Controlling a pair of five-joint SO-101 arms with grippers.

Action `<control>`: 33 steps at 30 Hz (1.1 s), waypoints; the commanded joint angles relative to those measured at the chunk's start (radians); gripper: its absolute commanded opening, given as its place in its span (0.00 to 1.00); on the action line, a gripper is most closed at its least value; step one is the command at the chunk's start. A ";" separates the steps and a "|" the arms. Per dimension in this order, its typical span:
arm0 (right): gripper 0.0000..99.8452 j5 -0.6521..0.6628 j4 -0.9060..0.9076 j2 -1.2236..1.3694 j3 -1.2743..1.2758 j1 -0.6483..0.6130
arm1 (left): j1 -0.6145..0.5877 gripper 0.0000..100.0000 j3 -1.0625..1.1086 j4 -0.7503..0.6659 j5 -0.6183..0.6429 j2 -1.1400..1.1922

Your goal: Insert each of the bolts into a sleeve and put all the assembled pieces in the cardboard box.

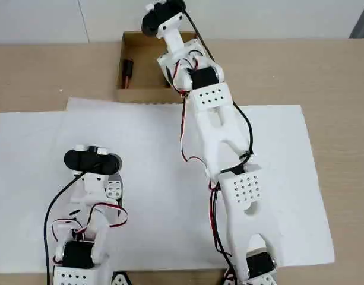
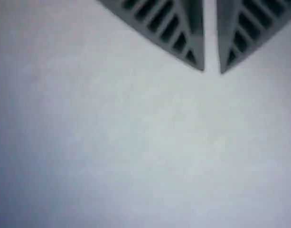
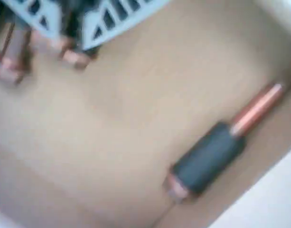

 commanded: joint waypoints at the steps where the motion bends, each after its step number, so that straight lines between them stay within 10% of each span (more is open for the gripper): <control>1: 0.00 0.006 0.134 -0.117 -0.115 -0.013 | 0.006 0.01 -0.004 0.003 -0.006 -0.009; 16: 0.00 0.008 0.759 -0.170 -0.566 -0.024 | 0.006 0.01 -0.004 0.003 -0.006 -0.009; 33: 0.00 0.009 0.788 -0.733 -0.299 0.125 | 0.006 0.01 -0.004 0.003 -0.006 -0.009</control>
